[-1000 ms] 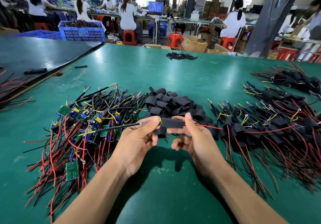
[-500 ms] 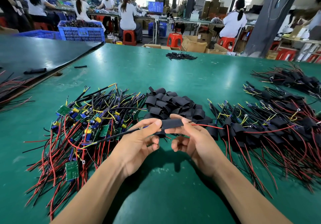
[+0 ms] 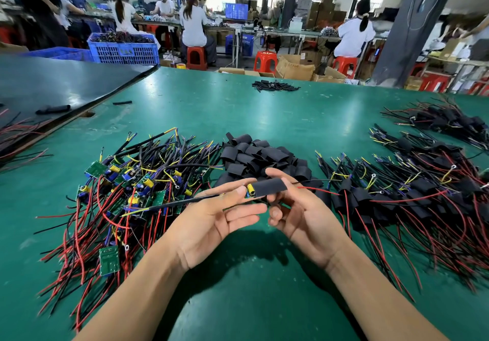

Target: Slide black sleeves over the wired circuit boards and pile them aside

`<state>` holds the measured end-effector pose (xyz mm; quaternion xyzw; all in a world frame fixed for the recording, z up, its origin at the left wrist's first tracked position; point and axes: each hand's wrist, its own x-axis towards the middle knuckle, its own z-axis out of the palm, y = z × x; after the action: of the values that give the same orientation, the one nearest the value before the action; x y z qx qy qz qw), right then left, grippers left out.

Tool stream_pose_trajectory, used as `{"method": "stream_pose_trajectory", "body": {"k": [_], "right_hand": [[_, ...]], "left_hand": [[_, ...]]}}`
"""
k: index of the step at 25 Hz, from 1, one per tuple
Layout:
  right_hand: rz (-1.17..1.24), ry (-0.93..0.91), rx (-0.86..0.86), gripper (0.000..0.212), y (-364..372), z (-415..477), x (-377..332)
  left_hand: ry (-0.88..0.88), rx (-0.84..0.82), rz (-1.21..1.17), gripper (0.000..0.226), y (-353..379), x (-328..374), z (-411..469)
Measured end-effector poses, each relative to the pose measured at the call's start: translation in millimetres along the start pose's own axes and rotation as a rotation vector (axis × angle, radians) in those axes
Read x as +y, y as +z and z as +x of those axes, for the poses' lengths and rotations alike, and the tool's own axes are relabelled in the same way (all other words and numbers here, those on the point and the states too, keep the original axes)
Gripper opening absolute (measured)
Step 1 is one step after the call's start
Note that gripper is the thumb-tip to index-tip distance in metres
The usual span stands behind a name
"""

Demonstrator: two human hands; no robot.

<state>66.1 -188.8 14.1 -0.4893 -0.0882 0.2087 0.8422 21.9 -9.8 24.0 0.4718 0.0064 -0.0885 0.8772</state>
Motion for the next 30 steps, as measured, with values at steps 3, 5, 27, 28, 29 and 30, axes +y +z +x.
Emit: {"method": "stream_pose_trajectory", "body": {"k": [3, 5, 27, 28, 29, 30], "right_hand": [[-0.014, -0.059, 0.025, 0.025, 4.5, -0.3, 2.7], [-0.039, -0.095, 0.035, 0.022, 6.9, -0.9, 5.1], [0.124, -0.008, 0.126, 0.029, 17.6, -1.4, 5.6], [0.153, -0.003, 0.130, 0.029, 18.5, -1.0, 6.5], [0.178, -0.001, 0.133, 0.028, 19.5, -0.5, 7.4], [0.196, -0.002, 0.134, 0.027, 20.2, -0.4, 8.2]], "left_hand": [[0.021, 0.052, 0.015, 0.027, 0.1, -1.7, 0.9], [0.028, 0.093, 0.016, 0.025, 0.5, -1.8, 0.8], [0.521, 0.308, 0.470, 0.007, 6.5, -7.9, 0.1], [0.535, 0.313, 0.479, 0.009, 6.9, -7.5, -0.3], [0.546, 0.314, 0.487, 0.010, 7.2, -7.0, -0.6], [0.553, 0.316, 0.498, 0.011, 6.9, -6.6, -1.1]]}}
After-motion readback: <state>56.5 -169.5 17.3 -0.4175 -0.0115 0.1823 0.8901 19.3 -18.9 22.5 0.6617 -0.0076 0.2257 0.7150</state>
